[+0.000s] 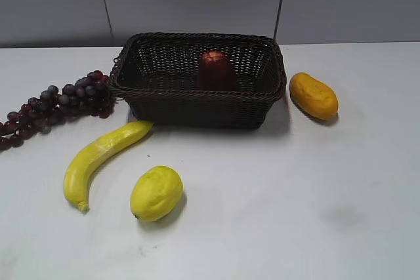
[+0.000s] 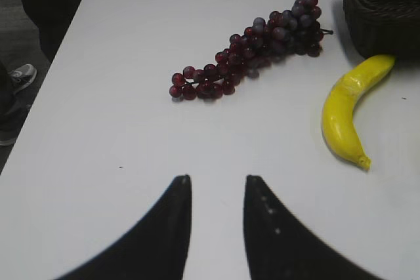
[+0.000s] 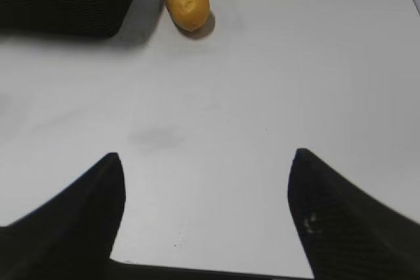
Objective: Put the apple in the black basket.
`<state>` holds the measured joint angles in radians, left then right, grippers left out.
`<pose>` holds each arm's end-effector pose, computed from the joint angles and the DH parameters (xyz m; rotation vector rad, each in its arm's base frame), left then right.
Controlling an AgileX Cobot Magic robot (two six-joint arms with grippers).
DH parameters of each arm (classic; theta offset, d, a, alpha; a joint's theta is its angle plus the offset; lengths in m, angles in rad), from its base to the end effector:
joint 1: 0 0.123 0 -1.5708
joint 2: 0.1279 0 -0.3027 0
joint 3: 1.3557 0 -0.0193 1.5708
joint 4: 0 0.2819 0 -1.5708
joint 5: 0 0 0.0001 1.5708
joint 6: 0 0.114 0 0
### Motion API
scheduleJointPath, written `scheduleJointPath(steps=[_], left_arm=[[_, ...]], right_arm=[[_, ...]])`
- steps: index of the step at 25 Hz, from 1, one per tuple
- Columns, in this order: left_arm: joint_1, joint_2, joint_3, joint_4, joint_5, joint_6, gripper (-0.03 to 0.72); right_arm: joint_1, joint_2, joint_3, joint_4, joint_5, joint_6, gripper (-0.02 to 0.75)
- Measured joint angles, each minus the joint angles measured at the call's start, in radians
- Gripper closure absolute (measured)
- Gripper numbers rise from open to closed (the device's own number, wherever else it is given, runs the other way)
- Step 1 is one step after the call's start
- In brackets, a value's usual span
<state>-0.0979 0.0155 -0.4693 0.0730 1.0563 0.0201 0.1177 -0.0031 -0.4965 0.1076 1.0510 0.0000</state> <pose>0.0317 0.0042 0.2719 0.1217 2.0805 0.0408 0.0239 0.0135 0.2822 -0.1241 2.0325 0.2026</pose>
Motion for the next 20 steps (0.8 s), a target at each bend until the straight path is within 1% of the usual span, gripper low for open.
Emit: scheduleJointPath(steps=[20], left_arm=[[0.0,0.0,0.0,0.0,0.0,0.0,0.486]], right_arm=[[0.0,0.0,0.0,0.006,-0.001,-0.021,0.155]])
